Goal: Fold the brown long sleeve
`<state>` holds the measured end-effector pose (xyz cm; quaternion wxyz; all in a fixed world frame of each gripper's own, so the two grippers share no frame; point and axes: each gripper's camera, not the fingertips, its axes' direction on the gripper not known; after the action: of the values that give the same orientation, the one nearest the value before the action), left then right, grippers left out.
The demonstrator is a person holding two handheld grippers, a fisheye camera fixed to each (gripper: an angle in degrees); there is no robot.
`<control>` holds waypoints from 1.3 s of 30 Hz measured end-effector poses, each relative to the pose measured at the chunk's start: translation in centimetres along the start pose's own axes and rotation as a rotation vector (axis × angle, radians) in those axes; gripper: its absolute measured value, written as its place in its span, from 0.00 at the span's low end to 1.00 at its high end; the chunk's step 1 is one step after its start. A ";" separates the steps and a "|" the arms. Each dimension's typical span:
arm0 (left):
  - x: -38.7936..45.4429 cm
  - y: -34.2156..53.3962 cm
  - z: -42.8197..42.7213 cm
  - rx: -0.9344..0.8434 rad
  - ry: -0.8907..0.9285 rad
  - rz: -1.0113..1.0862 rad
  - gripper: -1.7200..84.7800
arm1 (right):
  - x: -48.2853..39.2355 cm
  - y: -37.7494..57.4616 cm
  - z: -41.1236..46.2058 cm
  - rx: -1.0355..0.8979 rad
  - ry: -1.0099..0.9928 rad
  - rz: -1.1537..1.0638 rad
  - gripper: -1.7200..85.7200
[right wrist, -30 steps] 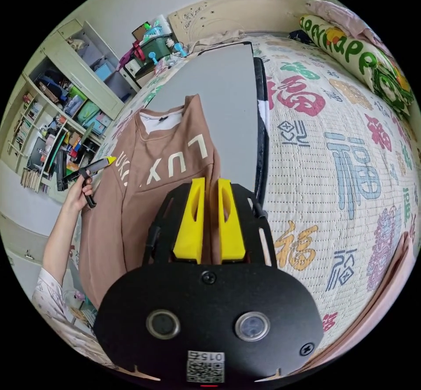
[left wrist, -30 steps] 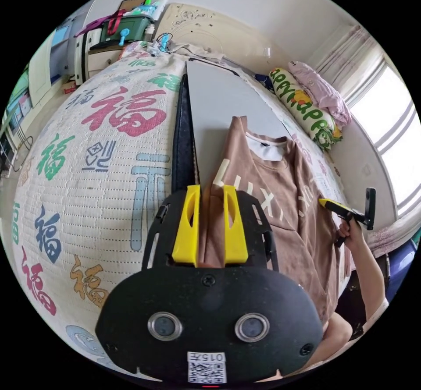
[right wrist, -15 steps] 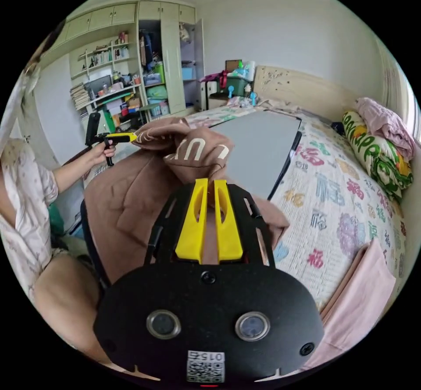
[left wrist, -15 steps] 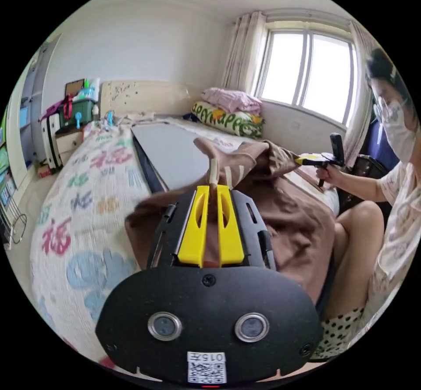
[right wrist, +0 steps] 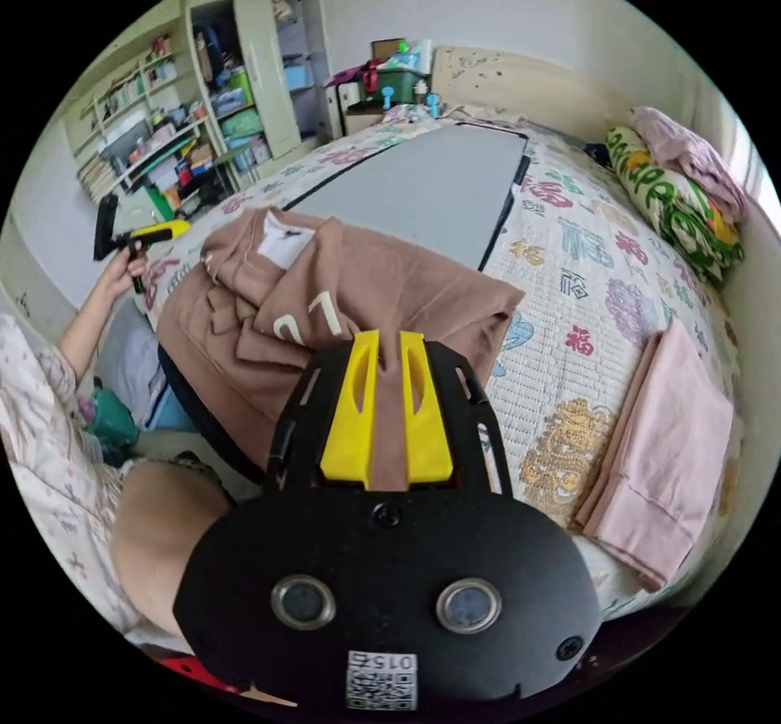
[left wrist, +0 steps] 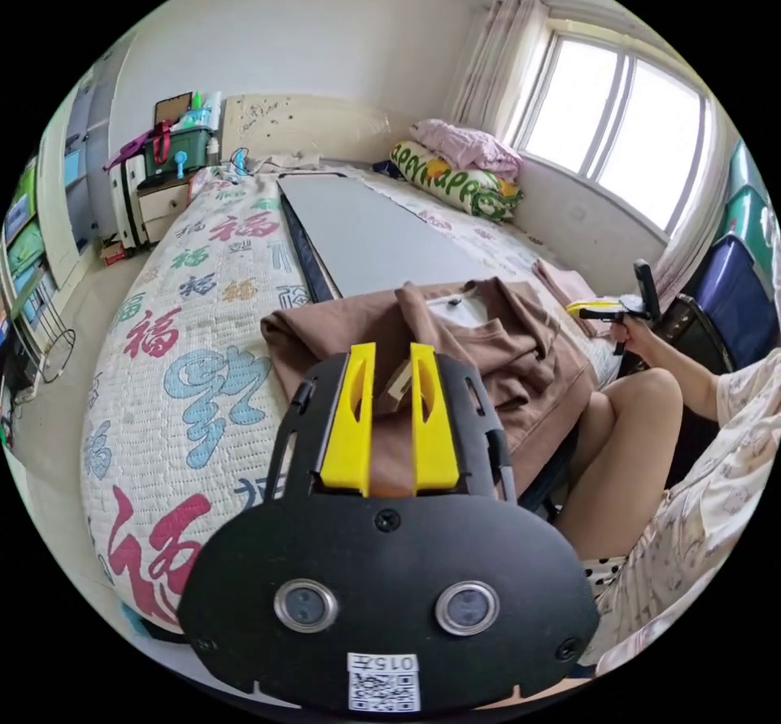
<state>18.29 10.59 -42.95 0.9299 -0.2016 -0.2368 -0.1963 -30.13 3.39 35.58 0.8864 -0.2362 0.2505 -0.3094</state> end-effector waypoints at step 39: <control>6.5 -1.5 -2.2 0.198 0.204 -0.372 0.12 | 16.8 -4.7 -3.5 -0.076 -0.813 0.159 0.07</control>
<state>23.68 6.54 -40.89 0.9121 -0.0413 -0.1927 -0.3595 -22.71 -12.05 30.65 0.9250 -0.3514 -0.0914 -0.1120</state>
